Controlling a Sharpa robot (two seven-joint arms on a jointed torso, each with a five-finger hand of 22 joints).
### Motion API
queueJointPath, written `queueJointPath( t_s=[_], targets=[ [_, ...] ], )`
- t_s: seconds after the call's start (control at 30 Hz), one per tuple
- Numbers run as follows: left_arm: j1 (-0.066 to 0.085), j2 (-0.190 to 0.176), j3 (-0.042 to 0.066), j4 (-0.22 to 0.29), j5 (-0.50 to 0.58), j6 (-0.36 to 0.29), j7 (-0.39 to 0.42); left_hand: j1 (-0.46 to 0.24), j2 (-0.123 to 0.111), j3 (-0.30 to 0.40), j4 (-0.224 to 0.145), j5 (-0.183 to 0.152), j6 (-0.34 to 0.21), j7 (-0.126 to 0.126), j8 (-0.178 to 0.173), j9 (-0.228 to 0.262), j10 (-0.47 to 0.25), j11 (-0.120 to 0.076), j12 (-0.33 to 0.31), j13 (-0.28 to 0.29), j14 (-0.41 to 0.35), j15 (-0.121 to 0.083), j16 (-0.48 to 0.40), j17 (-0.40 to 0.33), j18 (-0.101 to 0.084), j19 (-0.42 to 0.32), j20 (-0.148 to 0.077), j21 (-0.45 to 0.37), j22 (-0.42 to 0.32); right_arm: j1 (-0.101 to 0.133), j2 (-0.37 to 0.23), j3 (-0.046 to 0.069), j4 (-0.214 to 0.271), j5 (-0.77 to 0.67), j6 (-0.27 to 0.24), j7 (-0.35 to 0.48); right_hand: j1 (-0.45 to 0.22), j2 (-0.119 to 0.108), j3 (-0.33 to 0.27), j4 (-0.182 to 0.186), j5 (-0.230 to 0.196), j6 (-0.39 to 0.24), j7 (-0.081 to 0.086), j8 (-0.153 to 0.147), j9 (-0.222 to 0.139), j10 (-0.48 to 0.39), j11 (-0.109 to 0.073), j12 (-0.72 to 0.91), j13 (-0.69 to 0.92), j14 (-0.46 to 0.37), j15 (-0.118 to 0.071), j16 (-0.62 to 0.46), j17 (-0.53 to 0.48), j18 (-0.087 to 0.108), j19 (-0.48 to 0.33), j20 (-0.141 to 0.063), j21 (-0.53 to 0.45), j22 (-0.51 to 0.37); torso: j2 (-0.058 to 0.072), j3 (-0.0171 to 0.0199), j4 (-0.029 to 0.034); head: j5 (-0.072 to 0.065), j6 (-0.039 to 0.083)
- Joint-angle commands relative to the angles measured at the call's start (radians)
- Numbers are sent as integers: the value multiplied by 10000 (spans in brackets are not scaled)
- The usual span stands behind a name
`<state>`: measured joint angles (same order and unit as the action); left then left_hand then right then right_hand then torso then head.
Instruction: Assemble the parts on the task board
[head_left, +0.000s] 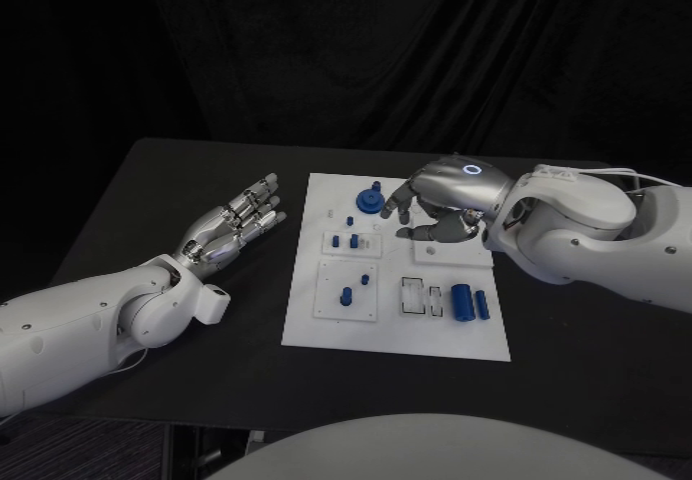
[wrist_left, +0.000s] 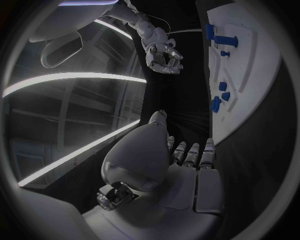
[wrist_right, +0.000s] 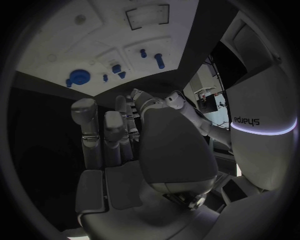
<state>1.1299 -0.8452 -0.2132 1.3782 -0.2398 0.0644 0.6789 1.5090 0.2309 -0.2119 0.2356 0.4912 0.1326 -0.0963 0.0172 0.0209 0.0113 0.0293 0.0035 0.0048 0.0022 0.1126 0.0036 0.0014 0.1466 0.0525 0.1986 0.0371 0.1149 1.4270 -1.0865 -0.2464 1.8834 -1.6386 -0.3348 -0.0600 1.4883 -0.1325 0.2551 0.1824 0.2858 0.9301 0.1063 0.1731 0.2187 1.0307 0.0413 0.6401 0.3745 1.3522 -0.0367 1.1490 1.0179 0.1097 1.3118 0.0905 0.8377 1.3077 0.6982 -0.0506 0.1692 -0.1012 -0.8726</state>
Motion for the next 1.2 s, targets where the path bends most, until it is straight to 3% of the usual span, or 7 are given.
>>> queueJointPath(
  t_s=[0.03,0.23,0.33,0.53,0.6,0.83,1.2],
  targets=[
    [-15,-2,9,51,38,-14,700,86,5,10,-45,58,-9,55,53,9,-13,72,7,-9,-22,26,-36,-14,141,16,57,-41,-3,54,-308,-13,45,996,669,-1119,-231,178,-9,-86,58,657,-239,608,508,2343,-311,7025,7856,1050,-276,1751,2115,-93,694,-243,1471,1333,4,-16,9,-15,0],
    [-15,-21,9,53,38,0,700,86,5,10,-45,58,-9,55,53,9,-13,72,7,-9,-22,26,-36,-14,141,16,57,-41,-3,-282,-828,-16,263,539,1197,-2413,-1576,125,-547,686,3,774,-383,1343,1337,5401,-485,9307,11963,1959,-272,3747,4829,-489,1582,-467,4045,1858,6,-30,10,-47,0],
    [-15,-40,9,52,38,4,705,86,5,10,-45,58,-9,55,53,9,-13,72,7,-9,-22,26,-36,-14,141,16,57,-41,-3,-579,-1082,-17,456,-244,1164,-3187,-3152,203,-957,1018,10,795,-516,1810,1908,5401,-655,9307,11963,2186,-405,4218,5529,-779,2106,-580,5686,2220,2,-22,4,-84,0],
    [-16,-55,9,33,38,20,704,88,6,14,-55,74,-15,61,52,8,-14,75,7,-10,-22,25,-36,-14,144,14,59,-42,-8,-969,-1424,-19,852,-1290,1173,-4373,-4470,-41,-729,1126,57,261,-635,2513,3201,5401,-675,9307,11963,2186,-547,4218,5529,-976,2401,-712,6785,2475,17,-8,15,-187,0],
    [-17,-51,9,18,38,26,695,89,10,17,-58,80,-18,64,52,7,-15,78,6,-10,-22,25,-36,-14,145,17,60,-40,-4,-1107,-1539,-19,1032,-1496,1237,-4761,-5018,-28,-571,1126,66,103,-692,2941,3968,5401,-672,9307,11963,2186,-631,4218,5529,-1042,2500,-770,7098,2560,27,2,16,-224,0],
    [-22,-40,9,-16,38,51,680,89,13,19,-59,81,-16,64,52,7,-14,79,7,-10,-22,25,-36,-14,145,14,60,-42,-9,-1355,-1766,-20,1427,-1881,1419,-5387,-5423,-182,-559,1131,98,-97,-733,3363,4940,5401,-714,9307,11963,2186,-696,4218,5529,-1097,2590,-828,7331,2631,17,-4,47,-354,0],
    [-40,-39,9,-55,38,80,639,90,23,27,-64,85,-25,68,51,6,-16,86,6,-11,-22,27,-36,-14,147,16,64,-41,-7,-1735,-1905,-22,1718,-2297,1586,-5694,-5381,-248,-573,1132,120,-192,-766,3541,5406,5401,-744,9307,11963,2186,-711,4218,5529,-1097,2590,-851,7331,2631,10,-4,32,-369,0]
  ],
)
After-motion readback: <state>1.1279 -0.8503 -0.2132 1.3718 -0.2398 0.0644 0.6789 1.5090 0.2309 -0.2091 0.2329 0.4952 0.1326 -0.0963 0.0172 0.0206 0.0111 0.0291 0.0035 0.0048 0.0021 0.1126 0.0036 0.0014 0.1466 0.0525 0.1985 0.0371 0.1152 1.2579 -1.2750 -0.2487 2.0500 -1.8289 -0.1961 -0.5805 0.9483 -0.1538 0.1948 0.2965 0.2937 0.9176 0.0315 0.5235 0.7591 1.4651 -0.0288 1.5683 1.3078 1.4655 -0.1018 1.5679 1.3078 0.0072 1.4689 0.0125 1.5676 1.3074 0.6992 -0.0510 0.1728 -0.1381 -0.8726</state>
